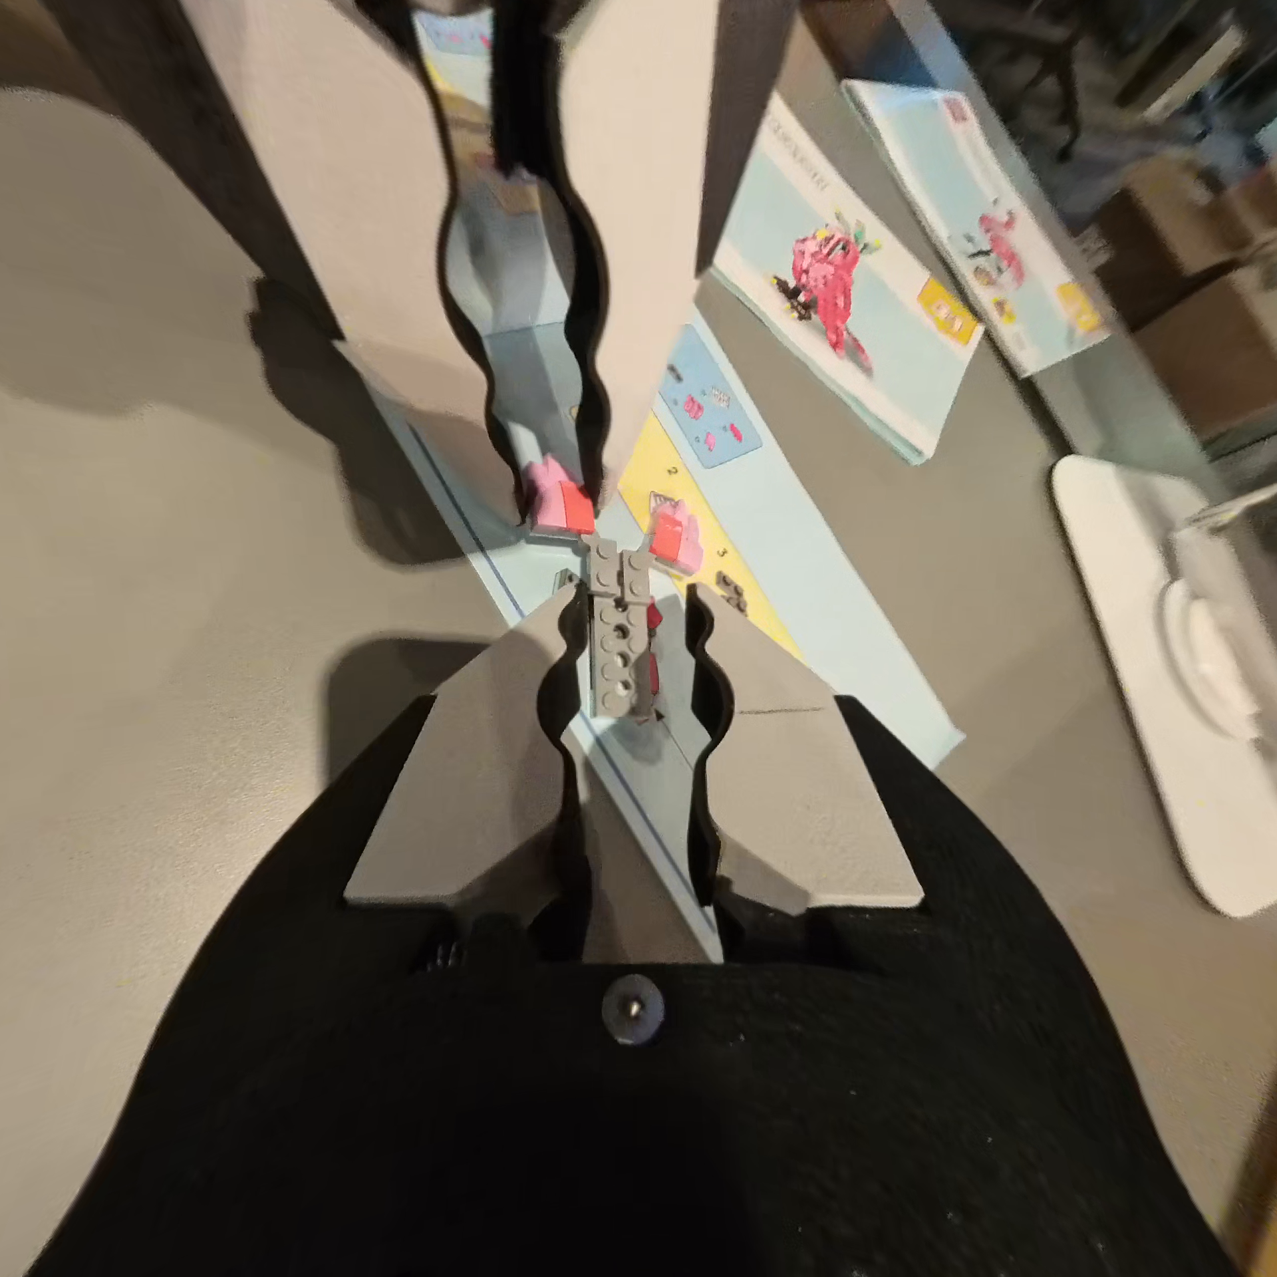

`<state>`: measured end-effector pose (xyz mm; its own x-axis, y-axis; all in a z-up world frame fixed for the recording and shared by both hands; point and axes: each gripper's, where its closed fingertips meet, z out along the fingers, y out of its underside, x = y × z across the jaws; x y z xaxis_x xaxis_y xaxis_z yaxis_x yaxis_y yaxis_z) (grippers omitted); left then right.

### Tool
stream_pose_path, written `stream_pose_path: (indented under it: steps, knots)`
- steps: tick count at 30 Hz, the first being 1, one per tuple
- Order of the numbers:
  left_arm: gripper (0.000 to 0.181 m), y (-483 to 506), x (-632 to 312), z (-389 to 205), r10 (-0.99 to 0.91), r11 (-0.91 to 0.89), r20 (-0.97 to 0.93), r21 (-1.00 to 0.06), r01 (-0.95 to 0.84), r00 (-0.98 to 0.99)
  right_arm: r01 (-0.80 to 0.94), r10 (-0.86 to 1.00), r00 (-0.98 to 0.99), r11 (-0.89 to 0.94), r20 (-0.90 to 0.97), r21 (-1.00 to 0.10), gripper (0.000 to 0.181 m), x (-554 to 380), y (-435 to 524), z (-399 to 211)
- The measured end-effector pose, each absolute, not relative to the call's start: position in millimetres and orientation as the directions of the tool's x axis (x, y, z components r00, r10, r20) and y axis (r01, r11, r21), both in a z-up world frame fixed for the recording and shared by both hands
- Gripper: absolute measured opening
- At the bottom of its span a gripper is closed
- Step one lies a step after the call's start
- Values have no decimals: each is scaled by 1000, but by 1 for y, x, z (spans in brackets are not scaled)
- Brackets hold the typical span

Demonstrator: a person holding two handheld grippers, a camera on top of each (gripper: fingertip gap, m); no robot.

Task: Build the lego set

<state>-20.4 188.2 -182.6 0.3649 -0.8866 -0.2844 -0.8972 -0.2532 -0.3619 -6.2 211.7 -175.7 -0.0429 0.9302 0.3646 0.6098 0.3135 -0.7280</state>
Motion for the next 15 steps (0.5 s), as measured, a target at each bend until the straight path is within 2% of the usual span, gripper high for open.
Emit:
stream_pose_path:
  steps: [7, 15]
  knots:
    - [18, 188, -20, -183, -887, -248, -289, -362, -898, 361, 614, 992, -29, 116, 125, -781, 21, -2, 207, -180]
    - [18, 189, -20, -183, -886, -252, -288, -363, -897, 365, 614, 994, -45, 110, 104, -782, 18, -2, 204, -180]
